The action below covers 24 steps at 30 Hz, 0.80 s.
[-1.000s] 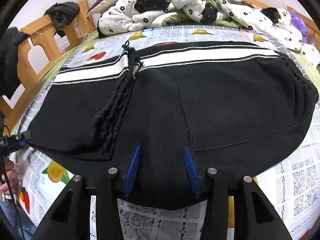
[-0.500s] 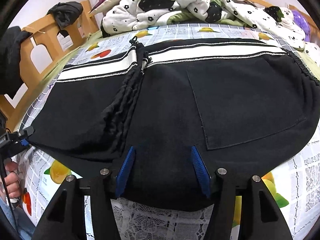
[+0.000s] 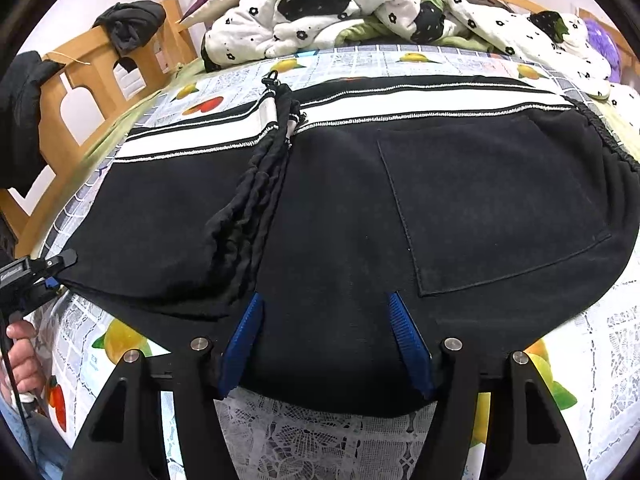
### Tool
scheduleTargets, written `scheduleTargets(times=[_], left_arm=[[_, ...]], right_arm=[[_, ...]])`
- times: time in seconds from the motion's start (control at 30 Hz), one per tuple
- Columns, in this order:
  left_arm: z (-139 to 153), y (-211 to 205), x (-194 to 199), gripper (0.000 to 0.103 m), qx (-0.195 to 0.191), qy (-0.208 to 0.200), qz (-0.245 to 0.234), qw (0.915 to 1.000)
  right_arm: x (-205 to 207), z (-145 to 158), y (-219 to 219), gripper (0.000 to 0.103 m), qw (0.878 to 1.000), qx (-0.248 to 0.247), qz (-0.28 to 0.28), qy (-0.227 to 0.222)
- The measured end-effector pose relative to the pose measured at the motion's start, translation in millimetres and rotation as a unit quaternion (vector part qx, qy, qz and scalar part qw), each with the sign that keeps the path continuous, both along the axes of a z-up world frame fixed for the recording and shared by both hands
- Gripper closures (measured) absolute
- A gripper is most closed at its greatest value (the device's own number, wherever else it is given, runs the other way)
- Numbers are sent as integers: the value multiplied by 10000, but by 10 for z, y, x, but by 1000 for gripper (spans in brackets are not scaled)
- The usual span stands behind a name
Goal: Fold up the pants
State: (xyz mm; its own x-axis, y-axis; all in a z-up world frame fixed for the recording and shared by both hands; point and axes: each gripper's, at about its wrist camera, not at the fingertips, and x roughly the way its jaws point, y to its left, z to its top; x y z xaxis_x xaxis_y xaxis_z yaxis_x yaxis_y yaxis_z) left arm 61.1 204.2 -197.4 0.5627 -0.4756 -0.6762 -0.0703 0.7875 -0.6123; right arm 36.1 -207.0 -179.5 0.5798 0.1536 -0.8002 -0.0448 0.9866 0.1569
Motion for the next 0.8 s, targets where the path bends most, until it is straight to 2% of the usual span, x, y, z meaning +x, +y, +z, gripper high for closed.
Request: scheduleTargets(times=[0.07, 0.13, 0.27, 0.5, 0.6, 0.67, 0.8], left_arm=[[106, -30, -13, 85, 151, -89, 12, 9998], [266, -145, -37, 88, 555, -302, -16, 9980], [648, -442, -93, 90, 1321, -869, -92, 9874], [1181, -954, -121, 90, 2013, -1592, -234, 9662], [1336, -1279, -147, 90, 2368, -1890, -366, 9523], [1425, -1561, -185, 90, 2622, -2124, -519, 9399], [1498, -2137, -251, 91, 2862, -2350, -833, 9252]], right_arm=[[-9, 27, -26, 38, 9999, 102, 7, 3], [-21, 87, -71, 42, 9996, 275, -18, -12], [-45, 297, -190, 44, 9983, 553, -40, -186], [-83, 936, -605, 44, 9960, -26, -105, -887], [-5, 1149, -920, 44, 9945, -155, -226, -1007], [27, 1198, -1136, 44, 9932, -201, -311, -1108], [-6, 1032, -1644, 44, 9911, 54, -616, -1182]])
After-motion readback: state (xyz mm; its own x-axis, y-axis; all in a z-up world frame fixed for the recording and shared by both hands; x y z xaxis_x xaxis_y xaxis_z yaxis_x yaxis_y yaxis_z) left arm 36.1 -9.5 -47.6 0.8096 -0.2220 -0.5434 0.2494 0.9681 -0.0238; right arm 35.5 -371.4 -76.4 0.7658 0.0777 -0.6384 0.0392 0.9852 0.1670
